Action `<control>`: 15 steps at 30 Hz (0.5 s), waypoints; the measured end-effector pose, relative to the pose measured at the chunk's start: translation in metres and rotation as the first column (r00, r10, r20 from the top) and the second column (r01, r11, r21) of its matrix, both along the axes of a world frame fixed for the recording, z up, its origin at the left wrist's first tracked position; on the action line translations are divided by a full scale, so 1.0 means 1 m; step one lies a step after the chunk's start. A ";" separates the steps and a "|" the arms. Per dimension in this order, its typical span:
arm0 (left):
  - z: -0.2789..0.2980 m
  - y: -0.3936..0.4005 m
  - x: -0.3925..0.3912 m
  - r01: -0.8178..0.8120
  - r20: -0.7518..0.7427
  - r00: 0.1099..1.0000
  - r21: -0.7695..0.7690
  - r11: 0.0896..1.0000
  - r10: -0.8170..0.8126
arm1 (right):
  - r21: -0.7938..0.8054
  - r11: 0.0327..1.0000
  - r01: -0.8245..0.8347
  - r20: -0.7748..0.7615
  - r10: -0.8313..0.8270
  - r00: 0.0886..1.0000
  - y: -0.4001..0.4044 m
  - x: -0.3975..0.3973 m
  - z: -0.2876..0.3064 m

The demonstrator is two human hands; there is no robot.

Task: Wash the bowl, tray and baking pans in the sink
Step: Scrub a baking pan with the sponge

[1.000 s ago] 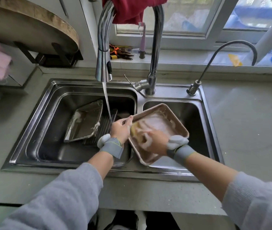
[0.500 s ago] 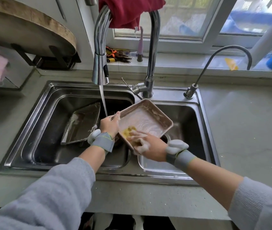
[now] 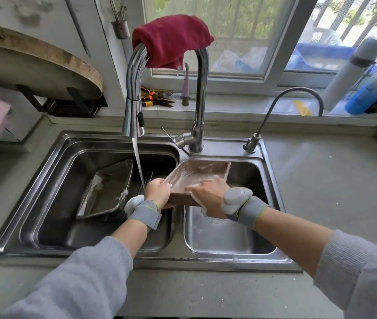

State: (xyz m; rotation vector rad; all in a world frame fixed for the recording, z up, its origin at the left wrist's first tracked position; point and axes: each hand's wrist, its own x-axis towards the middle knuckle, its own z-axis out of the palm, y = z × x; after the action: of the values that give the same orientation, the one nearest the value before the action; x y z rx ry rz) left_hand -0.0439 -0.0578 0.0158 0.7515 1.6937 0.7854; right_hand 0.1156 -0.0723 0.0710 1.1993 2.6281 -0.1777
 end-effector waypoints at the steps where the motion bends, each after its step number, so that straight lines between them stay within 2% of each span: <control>1: 0.001 -0.001 0.000 0.137 -0.242 0.964 0.093 0.986 -0.112 | 0.009 1.000 -0.024 0.029 0.024 0.999 0.004 0.003 0.005; 2: 0.004 -0.001 -0.001 0.277 -0.423 0.888 0.175 0.945 -0.182 | -0.011 1.000 -0.018 0.043 0.018 0.999 0.007 0.006 0.009; 4: 0.014 -0.001 -0.003 0.521 -0.540 0.778 0.269 0.810 -0.321 | -0.097 0.993 0.071 0.005 -0.071 0.997 0.014 0.013 0.013; 6: 0.029 0.003 -0.002 0.729 -0.619 0.620 0.227 0.646 -0.482 | -0.175 0.973 0.149 -0.051 -0.161 0.986 0.019 0.021 0.018; 8: 0.032 0.009 -0.003 0.856 -0.714 0.433 0.133 0.500 -0.551 | -0.223 0.965 0.139 -0.061 -0.156 0.986 0.020 0.028 0.019; 9: 0.032 0.012 -0.002 0.876 -0.710 0.405 0.121 0.466 -0.576 | -0.250 0.959 0.137 -0.050 -0.154 0.987 0.021 0.032 0.021; 10: 0.030 0.013 -0.002 0.877 -0.664 0.431 0.151 0.455 -0.610 | -0.270 0.950 0.156 -0.050 -0.175 0.983 0.023 0.034 0.022; 12: 0.032 0.007 0.007 0.828 -0.542 0.553 0.268 0.493 -0.633 | -0.274 0.924 0.266 -0.162 -0.317 0.934 0.029 0.045 0.032; 15: 0.040 -0.003 0.027 0.734 -0.371 0.678 0.390 0.556 -0.634 | -0.234 0.837 0.494 -0.406 -0.546 0.733 0.044 0.060 0.047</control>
State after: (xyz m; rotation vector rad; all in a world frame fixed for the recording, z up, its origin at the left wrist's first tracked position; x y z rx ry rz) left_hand -0.0166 -0.0613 0.0559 1.7979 1.1485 0.5908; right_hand 0.1756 -0.0283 0.1181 2.0478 2.4974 -0.7925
